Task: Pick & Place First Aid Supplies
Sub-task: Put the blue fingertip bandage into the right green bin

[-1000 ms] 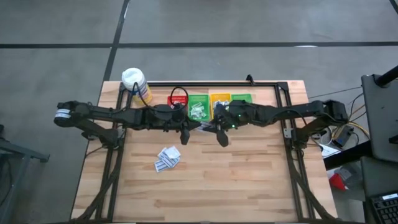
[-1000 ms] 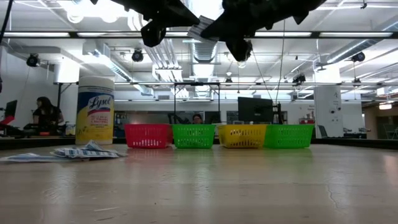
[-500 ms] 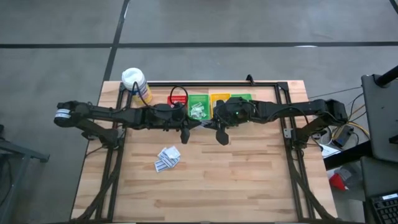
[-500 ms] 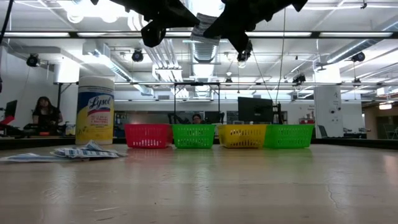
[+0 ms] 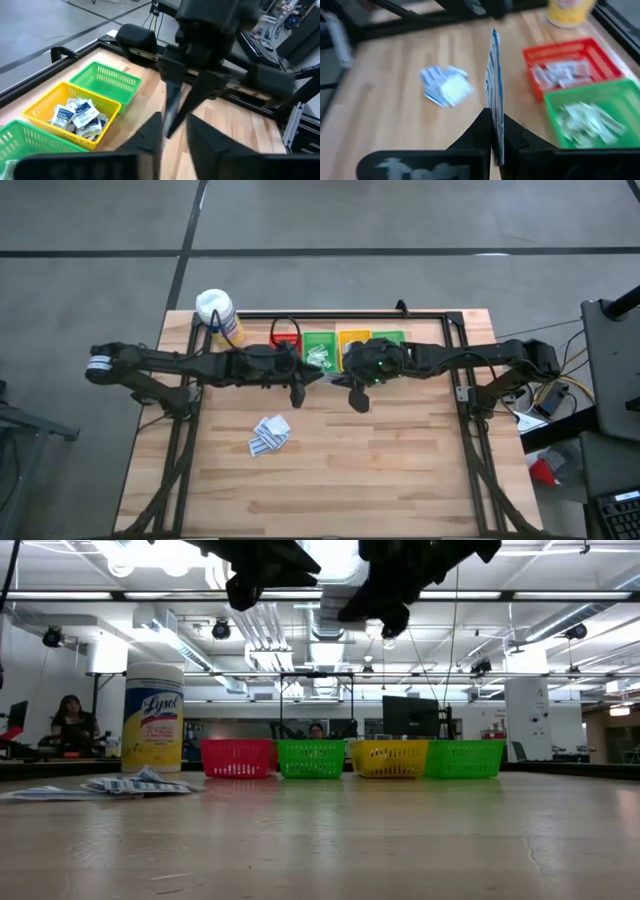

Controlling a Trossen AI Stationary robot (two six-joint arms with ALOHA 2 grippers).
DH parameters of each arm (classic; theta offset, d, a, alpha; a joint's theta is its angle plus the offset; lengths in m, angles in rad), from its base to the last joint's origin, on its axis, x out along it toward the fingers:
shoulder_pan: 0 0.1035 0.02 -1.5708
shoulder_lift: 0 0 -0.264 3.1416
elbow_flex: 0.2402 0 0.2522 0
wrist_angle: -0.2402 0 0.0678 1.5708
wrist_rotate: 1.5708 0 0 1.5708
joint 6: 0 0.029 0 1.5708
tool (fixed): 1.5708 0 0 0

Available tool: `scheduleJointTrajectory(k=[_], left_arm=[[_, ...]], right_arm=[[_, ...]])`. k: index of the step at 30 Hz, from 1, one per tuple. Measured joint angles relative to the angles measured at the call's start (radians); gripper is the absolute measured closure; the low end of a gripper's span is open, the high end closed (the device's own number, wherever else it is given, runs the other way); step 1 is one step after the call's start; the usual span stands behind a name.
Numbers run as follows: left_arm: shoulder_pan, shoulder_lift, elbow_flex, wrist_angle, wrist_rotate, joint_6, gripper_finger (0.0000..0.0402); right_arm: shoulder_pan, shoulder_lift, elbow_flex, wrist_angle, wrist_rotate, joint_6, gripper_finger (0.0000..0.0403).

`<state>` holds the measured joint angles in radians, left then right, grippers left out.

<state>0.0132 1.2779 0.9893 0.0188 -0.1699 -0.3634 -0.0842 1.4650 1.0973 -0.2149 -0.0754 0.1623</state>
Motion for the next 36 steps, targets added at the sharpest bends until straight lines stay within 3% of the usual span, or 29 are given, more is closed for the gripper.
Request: scheduleJointTrajectory(k=[6, 11, 20, 27, 36], left_arm=[[0.012, -0.057, 0.000, -0.116, -0.024, -0.023, 0.0225], [0.012, -0.115, -0.015, -0.286, -0.055, -0.056, 0.0181], [0.011, -0.172, -0.090, -0.410, -0.057, -0.187, 0.0179], [0.006, -0.188, -0.164, -0.421, -0.052, -0.288, 0.0179], [-0.004, -0.189, -0.211, -0.422, -0.049, -0.327, 0.0179]], right_arm=[[-0.046, -0.025, 0.013, -0.248, 0.208, 0.003, 0.0395], [-0.125, -0.035, 0.029, -0.455, 0.316, 0.020, 0.0395], [-0.317, -0.008, 0.025, -0.619, 0.318, 0.045, 0.0395], [-0.450, 0.035, 0.021, -0.678, 0.203, 0.039, 0.0395], [-0.495, 0.158, 0.020, -0.695, 0.153, -0.026, 0.0394]])
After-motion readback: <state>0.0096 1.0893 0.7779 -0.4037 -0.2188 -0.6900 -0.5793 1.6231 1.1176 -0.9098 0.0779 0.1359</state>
